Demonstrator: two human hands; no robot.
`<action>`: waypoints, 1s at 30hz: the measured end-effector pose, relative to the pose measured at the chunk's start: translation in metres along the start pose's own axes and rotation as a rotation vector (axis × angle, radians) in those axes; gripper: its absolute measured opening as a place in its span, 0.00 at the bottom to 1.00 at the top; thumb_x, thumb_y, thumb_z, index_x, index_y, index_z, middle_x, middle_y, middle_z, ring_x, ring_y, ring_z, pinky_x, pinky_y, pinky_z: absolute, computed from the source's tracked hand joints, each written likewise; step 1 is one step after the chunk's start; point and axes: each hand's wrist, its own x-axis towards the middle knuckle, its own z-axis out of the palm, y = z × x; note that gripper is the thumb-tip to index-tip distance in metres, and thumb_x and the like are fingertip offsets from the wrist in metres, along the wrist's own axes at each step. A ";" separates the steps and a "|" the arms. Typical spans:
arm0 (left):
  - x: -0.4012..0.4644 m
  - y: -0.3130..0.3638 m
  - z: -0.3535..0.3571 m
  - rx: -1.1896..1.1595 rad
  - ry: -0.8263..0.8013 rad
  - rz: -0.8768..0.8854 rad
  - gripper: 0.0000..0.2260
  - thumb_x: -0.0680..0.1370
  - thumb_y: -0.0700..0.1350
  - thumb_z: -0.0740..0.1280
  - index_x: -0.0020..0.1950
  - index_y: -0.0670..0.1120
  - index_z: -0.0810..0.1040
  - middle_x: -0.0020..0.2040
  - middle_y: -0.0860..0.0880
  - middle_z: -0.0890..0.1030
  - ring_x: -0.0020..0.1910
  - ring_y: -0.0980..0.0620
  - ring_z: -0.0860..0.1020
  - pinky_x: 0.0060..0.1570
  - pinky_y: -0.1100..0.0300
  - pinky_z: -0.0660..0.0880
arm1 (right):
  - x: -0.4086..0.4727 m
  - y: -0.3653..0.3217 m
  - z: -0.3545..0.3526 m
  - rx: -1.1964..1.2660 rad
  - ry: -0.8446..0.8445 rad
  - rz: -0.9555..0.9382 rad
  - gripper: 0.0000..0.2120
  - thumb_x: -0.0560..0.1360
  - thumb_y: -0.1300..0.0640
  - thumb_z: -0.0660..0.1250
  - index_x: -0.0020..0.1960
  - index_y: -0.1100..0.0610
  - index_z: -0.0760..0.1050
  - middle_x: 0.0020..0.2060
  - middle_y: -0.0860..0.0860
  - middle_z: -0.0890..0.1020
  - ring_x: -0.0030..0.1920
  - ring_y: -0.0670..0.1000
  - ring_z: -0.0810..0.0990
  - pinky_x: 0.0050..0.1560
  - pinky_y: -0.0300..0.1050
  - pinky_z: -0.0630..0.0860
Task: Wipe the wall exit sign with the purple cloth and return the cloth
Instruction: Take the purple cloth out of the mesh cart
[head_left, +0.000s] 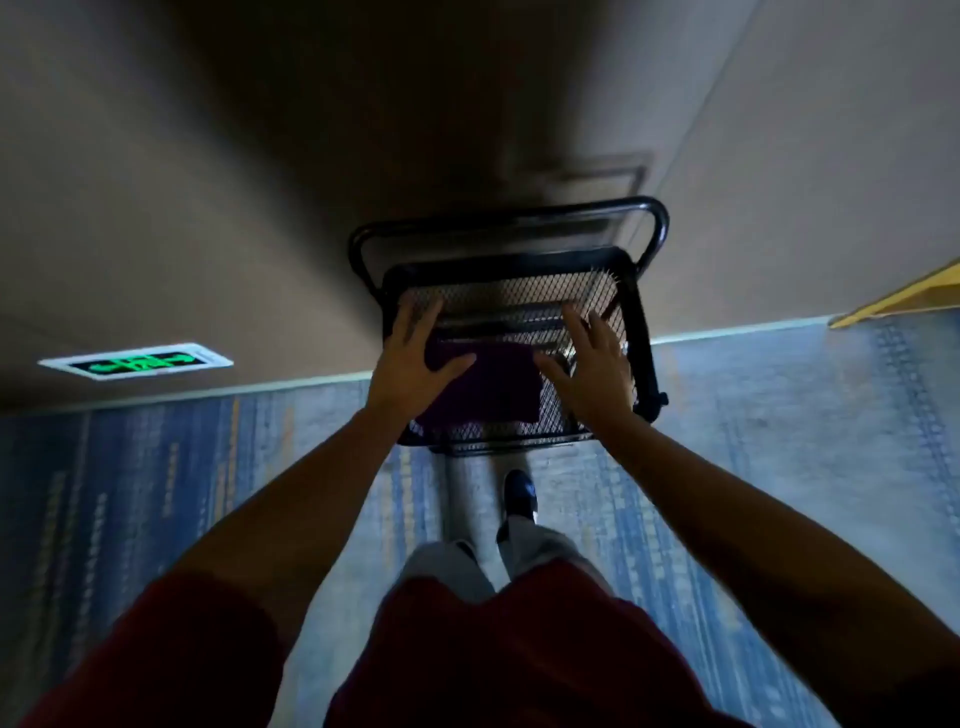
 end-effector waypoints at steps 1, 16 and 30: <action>0.005 -0.002 0.007 -0.033 -0.006 -0.040 0.42 0.76 0.66 0.72 0.85 0.59 0.57 0.87 0.49 0.51 0.84 0.43 0.60 0.77 0.43 0.69 | 0.006 0.000 0.004 0.009 -0.039 0.014 0.39 0.76 0.28 0.58 0.82 0.41 0.51 0.81 0.54 0.57 0.80 0.59 0.56 0.73 0.68 0.62; 0.024 -0.027 0.047 -0.498 0.059 -0.550 0.30 0.81 0.54 0.72 0.81 0.50 0.69 0.73 0.45 0.78 0.72 0.44 0.77 0.71 0.46 0.76 | 0.038 -0.022 0.061 0.409 -0.180 0.407 0.37 0.76 0.45 0.72 0.80 0.45 0.60 0.70 0.55 0.75 0.65 0.54 0.77 0.58 0.49 0.76; 0.023 -0.028 0.030 -0.452 -0.089 -0.494 0.26 0.80 0.42 0.73 0.78 0.53 0.73 0.73 0.45 0.78 0.70 0.48 0.78 0.63 0.61 0.75 | 0.033 -0.042 0.061 0.166 -0.283 0.253 0.23 0.75 0.54 0.73 0.69 0.50 0.76 0.53 0.53 0.84 0.53 0.55 0.83 0.50 0.48 0.80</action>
